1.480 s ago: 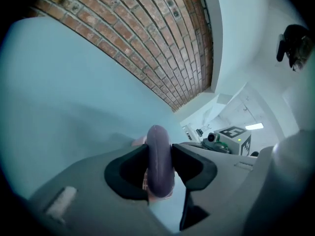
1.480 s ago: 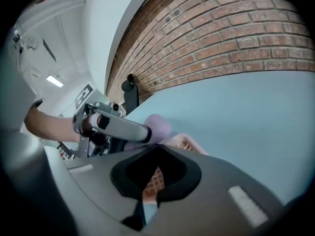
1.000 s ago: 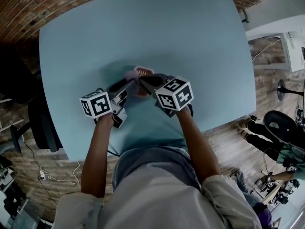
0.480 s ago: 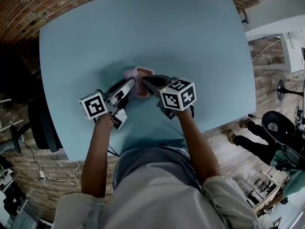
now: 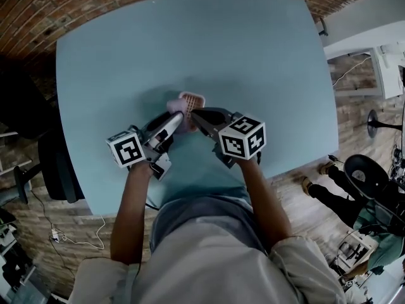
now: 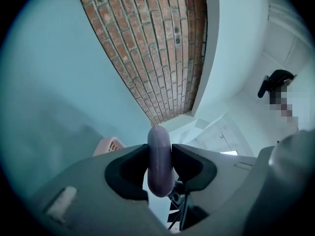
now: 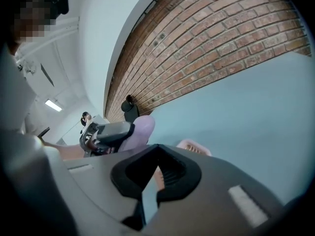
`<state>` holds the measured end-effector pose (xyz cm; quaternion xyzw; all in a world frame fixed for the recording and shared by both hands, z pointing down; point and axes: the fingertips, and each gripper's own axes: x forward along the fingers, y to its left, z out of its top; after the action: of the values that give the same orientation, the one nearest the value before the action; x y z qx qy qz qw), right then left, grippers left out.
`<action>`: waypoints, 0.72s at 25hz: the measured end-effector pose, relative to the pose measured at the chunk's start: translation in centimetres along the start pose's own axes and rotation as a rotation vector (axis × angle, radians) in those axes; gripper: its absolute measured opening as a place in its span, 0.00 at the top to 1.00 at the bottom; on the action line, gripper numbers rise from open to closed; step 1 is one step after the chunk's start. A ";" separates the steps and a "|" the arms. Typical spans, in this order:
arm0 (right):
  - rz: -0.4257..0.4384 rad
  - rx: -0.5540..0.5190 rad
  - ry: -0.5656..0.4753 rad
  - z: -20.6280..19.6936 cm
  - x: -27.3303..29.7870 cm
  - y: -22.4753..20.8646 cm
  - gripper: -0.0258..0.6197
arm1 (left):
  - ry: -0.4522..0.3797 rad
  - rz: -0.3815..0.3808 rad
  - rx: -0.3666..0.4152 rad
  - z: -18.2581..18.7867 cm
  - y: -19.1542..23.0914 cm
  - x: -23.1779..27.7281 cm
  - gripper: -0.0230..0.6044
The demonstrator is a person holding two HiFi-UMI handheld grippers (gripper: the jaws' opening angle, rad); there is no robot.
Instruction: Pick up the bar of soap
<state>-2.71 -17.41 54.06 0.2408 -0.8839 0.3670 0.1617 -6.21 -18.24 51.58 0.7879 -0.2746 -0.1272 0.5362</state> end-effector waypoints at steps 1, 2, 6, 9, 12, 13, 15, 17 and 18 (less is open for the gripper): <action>-0.001 -0.005 -0.003 0.0 -0.2 0.2 0.96 | 0.002 -0.002 0.005 -0.2 -0.2 0.0 0.72; -0.003 -0.009 -0.006 0.0 -0.5 0.4 0.96 | 0.003 -0.004 0.006 -0.4 -0.3 0.0 0.72; -0.008 -0.025 -0.012 -0.2 -1.4 1.0 0.96 | -0.008 -0.005 -0.017 -1.3 -0.7 -0.4 0.72; -0.022 -0.041 -0.022 -0.1 -2.0 1.3 0.96 | -0.015 -0.008 0.013 -1.3 -1.1 -0.7 0.72; -0.041 -0.065 -0.042 0.3 -2.5 2.1 0.96 | -0.029 -0.016 -0.009 -1.4 -1.9 -1.0 0.72; -0.046 -0.077 -0.048 0.4 -2.7 2.4 0.96 | -0.034 -0.019 -0.008 -1.4 -2.2 -1.1 0.72; -0.052 -0.102 -0.058 0.6 -3.0 3.1 0.96 | -0.047 -0.037 -0.010 -1.2 -3.0 -1.3 0.72; -0.056 -0.122 -0.070 1.0 -3.5 3.6 0.96 | -0.056 -0.047 0.013 -1.0 -3.8 -1.3 0.72; -0.059 -0.130 -0.077 1.2 -3.7 3.8 0.96 | -0.057 -0.049 0.023 -0.9 -4.1 -1.3 0.72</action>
<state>-1.82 -14.83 49.37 0.2695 -0.9040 0.2942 0.1535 -5.61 -15.67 48.03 0.7965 -0.2718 -0.1597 0.5160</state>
